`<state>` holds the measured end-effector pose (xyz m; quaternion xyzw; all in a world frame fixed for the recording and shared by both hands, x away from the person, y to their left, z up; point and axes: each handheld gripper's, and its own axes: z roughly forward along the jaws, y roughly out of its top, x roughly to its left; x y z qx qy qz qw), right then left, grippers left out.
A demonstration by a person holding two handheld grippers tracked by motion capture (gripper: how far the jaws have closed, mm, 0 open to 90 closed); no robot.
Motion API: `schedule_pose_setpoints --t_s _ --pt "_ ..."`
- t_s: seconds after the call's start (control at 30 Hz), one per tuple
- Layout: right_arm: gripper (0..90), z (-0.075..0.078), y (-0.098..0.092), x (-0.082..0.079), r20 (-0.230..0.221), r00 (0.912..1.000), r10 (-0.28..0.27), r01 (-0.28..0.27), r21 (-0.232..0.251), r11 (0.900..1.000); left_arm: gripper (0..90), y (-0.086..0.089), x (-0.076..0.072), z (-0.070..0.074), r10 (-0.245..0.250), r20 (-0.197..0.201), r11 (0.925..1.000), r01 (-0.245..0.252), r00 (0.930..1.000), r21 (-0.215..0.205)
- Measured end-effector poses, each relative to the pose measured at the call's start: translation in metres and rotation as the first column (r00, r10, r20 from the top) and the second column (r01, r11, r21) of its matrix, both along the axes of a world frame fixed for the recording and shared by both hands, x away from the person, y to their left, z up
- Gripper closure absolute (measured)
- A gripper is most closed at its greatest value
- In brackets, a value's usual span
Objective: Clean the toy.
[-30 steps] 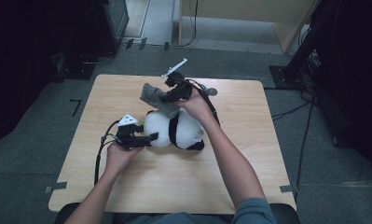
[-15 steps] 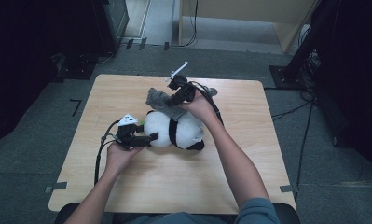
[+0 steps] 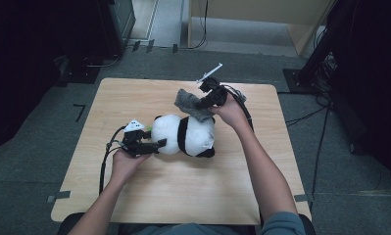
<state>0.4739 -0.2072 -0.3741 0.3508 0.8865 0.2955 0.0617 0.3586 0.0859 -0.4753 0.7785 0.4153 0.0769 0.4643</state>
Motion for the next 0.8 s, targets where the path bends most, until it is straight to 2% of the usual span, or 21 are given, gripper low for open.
schedule_pose_setpoints --t_s 0.13,0.3,0.63,0.7,0.8 --pt "76.0 -0.005 -0.016 0.0 -0.002 0.9998 -0.021 0.021 -0.003 1.0 28.2 0.0 0.0 0.0 0.002 0.0 1.0 -0.002 1.0 -0.006" --pt "76.1 -0.014 -0.033 0.0 -0.03 0.9978 -0.06 0.06 0.001 0.998 28.1 0.0 0.0 0.0 0.002 0.002 1.0 -0.002 1.0 -0.008" --pt "76.1 -0.037 -0.05 0.002 -0.075 0.9912 -0.109 0.11 0.014 0.994 27.9 0.0 0.0 -0.001 0.003 0.009 0.9997 -0.003 1.0 -0.024" --pt "76.2 -0.038 -0.052 0.003 -0.073 0.9906 -0.116 0.116 0.0 0.993 27.9 0.0 0.0 -0.001 0.003 0.008 0.9998 -0.003 1.0 -0.022" --pt "76.4 -0.033 -0.054 0.0 -0.04 0.9904 -0.132 0.132 0.004 0.991 27.7 0.0 0.0 -0.001 0.001 0.007 0.9998 -0.001 1.0 -0.018"
